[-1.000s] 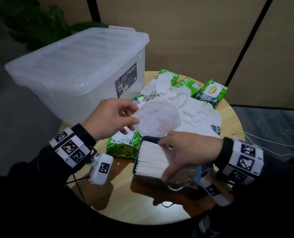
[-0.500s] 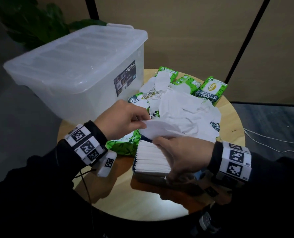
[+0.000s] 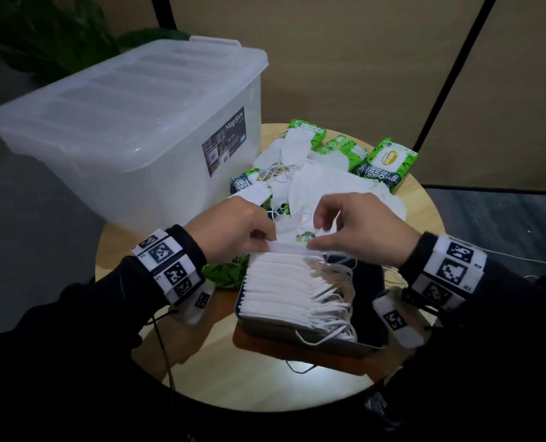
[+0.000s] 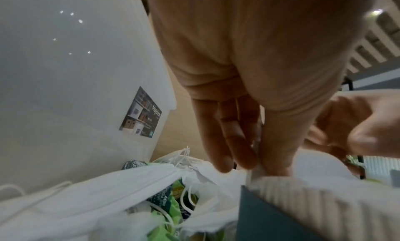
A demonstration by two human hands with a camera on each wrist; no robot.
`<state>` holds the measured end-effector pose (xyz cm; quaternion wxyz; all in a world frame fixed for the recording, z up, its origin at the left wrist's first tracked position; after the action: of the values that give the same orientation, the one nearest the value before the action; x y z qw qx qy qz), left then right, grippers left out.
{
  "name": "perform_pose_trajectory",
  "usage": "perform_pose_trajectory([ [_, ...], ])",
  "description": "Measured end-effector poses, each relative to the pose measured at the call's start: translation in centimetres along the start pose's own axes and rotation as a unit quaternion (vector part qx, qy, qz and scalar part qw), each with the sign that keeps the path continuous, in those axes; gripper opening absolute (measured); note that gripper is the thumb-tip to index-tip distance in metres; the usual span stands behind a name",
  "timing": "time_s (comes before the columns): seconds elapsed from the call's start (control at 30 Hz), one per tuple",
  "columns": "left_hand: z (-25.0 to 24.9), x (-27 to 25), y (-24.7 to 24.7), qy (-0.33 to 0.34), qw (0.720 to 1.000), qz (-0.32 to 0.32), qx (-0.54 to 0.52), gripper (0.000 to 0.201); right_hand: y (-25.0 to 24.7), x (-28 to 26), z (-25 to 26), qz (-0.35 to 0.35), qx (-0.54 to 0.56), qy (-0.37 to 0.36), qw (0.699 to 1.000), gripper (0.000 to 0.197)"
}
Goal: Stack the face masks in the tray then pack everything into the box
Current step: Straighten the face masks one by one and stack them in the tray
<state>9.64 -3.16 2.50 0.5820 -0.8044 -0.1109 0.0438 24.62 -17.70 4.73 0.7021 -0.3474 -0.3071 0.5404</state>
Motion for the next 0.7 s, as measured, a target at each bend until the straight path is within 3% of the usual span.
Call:
perform_pose_trajectory([
  [0.03, 0.0, 0.0, -0.2, 0.004, 1.000, -0.019, -0.020, 0.009, -0.2, 0.2, -0.2, 0.002, -0.026, -0.008, 1.000, 0.040],
  [0.1, -0.4, 0.0, -0.5, 0.016, 0.997, -0.048, -0.054, 0.009, 0.6, 0.3, -0.3, 0.075, -0.051, -0.013, 0.996, 0.067],
  [0.13, -0.7, 0.1, -0.7, 0.021, 0.996, -0.055, -0.064, 0.009, 1.3, 0.3, -0.5, 0.113, -0.052, -0.013, 0.992, 0.067],
  [0.23, -1.0, 0.1, -0.7, 0.028, 0.996, -0.050, -0.067, 0.007, 2.1, 0.5, -0.6, 0.101, -0.049, -0.023, 0.993, 0.016],
  [0.33, -0.8, 0.0, -0.7, 0.026, 0.996, -0.055, -0.067, 0.008, 1.6, 0.4, -0.8, 0.098, -0.060, -0.017, 0.993, 0.031],
  [0.4, -0.5, 0.0, -0.8, 0.022, 0.996, -0.054, -0.062, 0.008, 0.9, 0.2, -1.5, 0.103, -0.037, 0.010, 0.994, 0.026],
  [0.53, 0.1, -0.1, -0.5, 0.009, 0.998, -0.039, -0.051, 0.008, -0.3, 0.1, -2.2, 0.055, 0.150, 0.045, 0.986, 0.018],
  [0.63, 0.0, 0.1, -0.3, 0.008, 0.999, -0.033, -0.037, 0.010, -0.2, -0.2, -2.0, 0.041, 0.361, 0.070, 0.929, 0.021],
  [0.7, 0.1, 0.1, -0.4, 0.006, 0.999, -0.030, -0.026, 0.014, 0.0, -0.3, -2.6, 0.052, 0.384, 0.098, 0.917, 0.025],
])
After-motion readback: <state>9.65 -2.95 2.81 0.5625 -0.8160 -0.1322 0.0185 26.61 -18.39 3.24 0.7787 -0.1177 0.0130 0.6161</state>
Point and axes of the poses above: each hand's wrist, its own x-axis towards the middle knuckle, its own y-axis out of the palm, z = x × y, the point moved 5 cm from there along x, towards the middle knuckle, and after that the axes turned 5 degrees about -y, right-handed, at the moved point
